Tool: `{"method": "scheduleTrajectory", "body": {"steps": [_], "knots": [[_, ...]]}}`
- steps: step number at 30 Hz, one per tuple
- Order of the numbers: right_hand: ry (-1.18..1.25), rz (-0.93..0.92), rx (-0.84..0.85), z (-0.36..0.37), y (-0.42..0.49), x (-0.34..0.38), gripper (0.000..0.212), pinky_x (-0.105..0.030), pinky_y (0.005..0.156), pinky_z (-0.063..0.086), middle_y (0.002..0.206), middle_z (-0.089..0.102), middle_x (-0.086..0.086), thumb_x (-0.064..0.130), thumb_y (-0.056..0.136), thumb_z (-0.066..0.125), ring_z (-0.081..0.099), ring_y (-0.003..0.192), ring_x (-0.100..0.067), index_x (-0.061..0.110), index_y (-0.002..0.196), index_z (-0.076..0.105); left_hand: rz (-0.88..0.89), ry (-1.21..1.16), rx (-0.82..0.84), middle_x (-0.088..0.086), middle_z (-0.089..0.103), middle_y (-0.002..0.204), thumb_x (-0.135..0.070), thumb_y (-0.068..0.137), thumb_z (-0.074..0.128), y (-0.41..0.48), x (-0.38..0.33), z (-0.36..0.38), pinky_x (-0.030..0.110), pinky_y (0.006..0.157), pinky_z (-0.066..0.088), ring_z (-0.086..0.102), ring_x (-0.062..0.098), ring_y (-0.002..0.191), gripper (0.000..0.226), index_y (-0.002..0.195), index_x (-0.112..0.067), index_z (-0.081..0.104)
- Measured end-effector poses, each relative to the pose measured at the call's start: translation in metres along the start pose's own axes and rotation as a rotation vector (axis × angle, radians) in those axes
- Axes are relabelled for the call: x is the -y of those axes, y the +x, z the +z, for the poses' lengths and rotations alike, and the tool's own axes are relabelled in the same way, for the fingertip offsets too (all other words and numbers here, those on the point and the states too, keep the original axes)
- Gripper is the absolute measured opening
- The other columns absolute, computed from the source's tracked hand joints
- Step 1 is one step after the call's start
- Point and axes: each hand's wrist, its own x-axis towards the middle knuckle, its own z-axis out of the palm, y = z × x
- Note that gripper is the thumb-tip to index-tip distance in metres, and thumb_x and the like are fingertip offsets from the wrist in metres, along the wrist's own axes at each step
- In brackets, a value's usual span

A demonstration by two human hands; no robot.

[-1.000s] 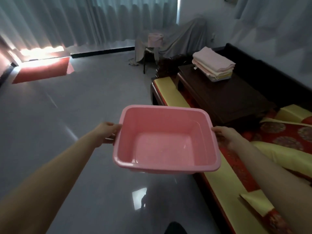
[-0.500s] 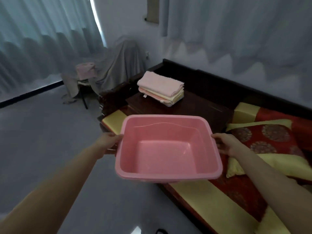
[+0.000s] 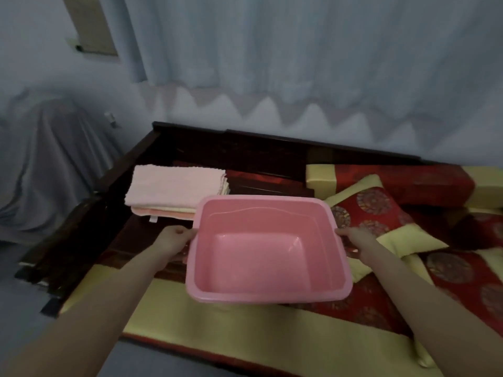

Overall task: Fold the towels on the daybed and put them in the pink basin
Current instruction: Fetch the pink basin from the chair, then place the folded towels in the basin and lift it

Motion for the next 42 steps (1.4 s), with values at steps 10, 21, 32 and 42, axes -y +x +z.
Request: {"method": "scheduleTrajectory", "body": {"steps": [10,21,32,42], "knots": [[0.048,0.018,-0.182,0.032,0.037,0.011,0.012,-0.038,0.072,0.048,0.079,0.061,-0.011,0.010,0.084,0.068,0.055,0.069,-0.023,0.008,0.074,0.062,-0.005,0.080,0.059,0.011,0.058,0.068,-0.033,0.089,0.061,0.106,-0.016,0.003,0.032,0.059,0.052,0.055,0.023,0.061,0.031,0.074,-0.007,0.057],[-0.320,-0.275,-0.309,0.074,0.050,0.082,0.031,-0.039,0.083,0.050,0.102,0.064,-0.007,0.032,0.082,0.066,0.060,0.095,-0.027,0.011,0.105,0.064,0.055,-0.067,0.024,0.010,0.065,0.077,-0.026,0.090,0.061,0.164,-0.043,-0.062,0.026,0.057,0.051,0.059,0.019,0.063,0.022,0.088,-0.004,0.062],[0.124,-0.064,0.182,0.324,0.083,0.187,0.040,-0.035,0.101,0.042,0.119,0.056,-0.010,0.024,0.080,0.073,0.052,0.117,-0.023,0.010,0.114,0.056,0.066,0.006,-0.170,0.017,0.065,0.104,-0.022,0.081,0.071,0.299,-0.053,-0.202,0.039,0.080,0.053,0.062,0.026,0.086,0.023,0.097,-0.008,0.063],[-0.349,0.281,0.323,0.403,0.146,0.164,0.044,-0.045,0.099,0.046,0.121,0.063,-0.017,-0.008,0.078,0.065,0.060,0.113,-0.033,-0.003,0.121,0.056,-0.268,0.017,0.159,0.005,0.056,0.131,-0.036,0.075,0.075,0.369,0.011,-0.246,0.033,0.088,0.042,0.056,0.020,0.102,0.079,0.140,-0.009,0.040]]}}
